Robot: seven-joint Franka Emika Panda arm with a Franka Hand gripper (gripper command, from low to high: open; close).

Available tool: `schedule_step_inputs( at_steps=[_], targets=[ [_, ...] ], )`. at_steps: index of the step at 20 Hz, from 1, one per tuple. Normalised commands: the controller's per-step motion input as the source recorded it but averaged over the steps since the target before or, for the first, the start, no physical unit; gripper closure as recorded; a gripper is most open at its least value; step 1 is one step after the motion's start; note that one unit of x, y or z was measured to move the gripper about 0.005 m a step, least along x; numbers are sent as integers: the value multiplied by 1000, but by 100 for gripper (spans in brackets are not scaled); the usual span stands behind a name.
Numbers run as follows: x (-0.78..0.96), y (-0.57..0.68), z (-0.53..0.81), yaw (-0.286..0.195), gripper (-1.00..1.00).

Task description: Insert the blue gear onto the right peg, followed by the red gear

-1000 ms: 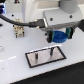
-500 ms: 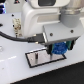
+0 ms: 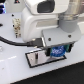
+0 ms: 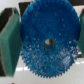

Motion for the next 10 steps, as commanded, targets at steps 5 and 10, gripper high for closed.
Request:
schedule_step_inputs(
  at_steps=[5, 10],
  targets=[
    [55, -28, 277, 0, 100],
    [30, -23, 195, 0, 100]
  ],
)
